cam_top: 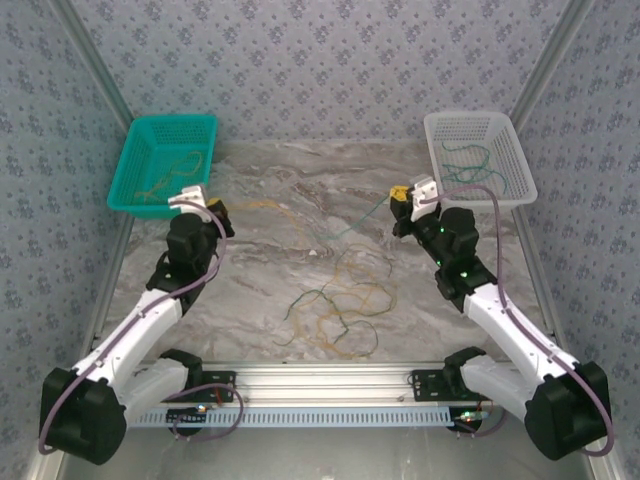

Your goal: Untangle the cables

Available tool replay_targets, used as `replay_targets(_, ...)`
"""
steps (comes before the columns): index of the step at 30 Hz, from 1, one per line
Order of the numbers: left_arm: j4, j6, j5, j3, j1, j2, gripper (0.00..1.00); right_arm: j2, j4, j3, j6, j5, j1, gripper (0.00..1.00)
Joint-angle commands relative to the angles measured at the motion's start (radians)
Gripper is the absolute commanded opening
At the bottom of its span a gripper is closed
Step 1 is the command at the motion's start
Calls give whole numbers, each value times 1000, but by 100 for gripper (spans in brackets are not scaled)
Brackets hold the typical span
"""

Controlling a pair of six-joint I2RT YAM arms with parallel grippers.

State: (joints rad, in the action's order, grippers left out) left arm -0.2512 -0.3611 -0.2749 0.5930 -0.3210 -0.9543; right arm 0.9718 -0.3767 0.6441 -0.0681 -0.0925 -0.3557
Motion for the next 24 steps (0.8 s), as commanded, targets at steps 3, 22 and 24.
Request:
replay_targets(3, 22, -29, -39, -10, 44, 49, 0, -46, 83, -19, 4, 78, 53, 0)
replay_targets(22, -30, -97, 183, -5, 42, -103, 0, 46, 334, 171, 452, 111, 342, 0)
replay_targets(24, -29, -102, 187, -14, 36, -91, 0, 134, 368, 226, 541, 87, 433, 0)
